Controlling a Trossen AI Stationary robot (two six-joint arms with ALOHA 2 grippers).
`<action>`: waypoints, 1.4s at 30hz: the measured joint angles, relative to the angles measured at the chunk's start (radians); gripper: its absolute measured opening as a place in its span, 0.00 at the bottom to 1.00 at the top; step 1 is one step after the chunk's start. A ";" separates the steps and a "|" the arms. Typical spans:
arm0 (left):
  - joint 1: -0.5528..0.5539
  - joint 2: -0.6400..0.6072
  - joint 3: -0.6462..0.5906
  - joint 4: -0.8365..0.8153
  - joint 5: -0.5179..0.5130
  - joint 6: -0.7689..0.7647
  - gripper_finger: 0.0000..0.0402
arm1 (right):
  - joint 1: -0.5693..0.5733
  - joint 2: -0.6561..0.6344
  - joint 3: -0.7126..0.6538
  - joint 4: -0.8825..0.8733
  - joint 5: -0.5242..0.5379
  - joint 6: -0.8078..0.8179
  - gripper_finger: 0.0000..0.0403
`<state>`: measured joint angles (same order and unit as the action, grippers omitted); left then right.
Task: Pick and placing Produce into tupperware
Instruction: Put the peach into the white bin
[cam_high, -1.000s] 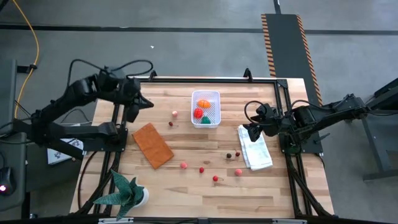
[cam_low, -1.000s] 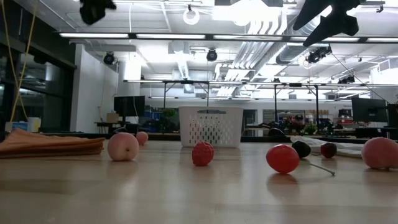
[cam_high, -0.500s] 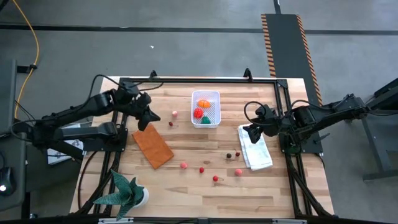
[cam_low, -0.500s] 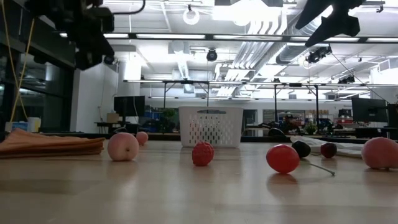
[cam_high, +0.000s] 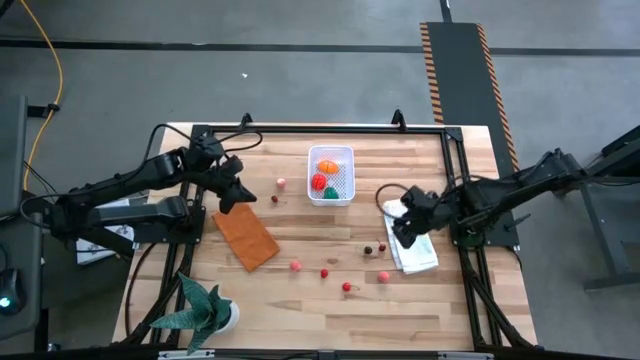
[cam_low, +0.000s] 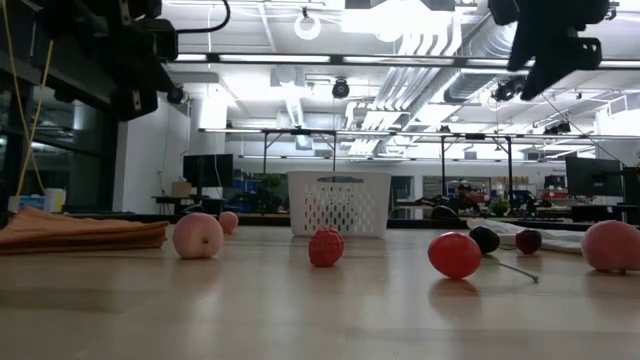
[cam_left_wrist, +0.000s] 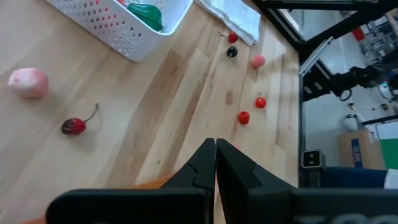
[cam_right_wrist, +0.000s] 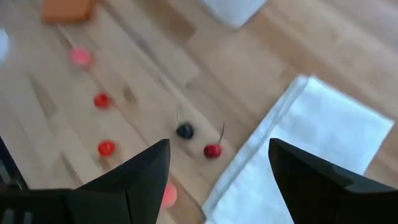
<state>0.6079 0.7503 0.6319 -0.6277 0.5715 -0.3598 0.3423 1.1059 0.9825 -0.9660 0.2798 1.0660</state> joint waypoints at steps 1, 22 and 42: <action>0.000 -0.003 0.000 0.000 0.006 -0.007 0.01 | 0.004 0.018 0.000 0.006 -0.021 0.000 0.65; 0.000 -0.016 0.000 -0.002 0.024 -0.015 0.01 | 0.065 0.201 0.000 0.025 -0.263 0.356 0.65; 0.000 -0.016 0.000 -0.008 0.024 0.043 0.01 | 0.139 0.366 0.046 0.098 -0.321 0.645 0.65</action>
<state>0.6081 0.7341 0.6323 -0.6357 0.5957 -0.3166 0.4812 1.4722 1.0287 -0.8678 -0.0408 1.7112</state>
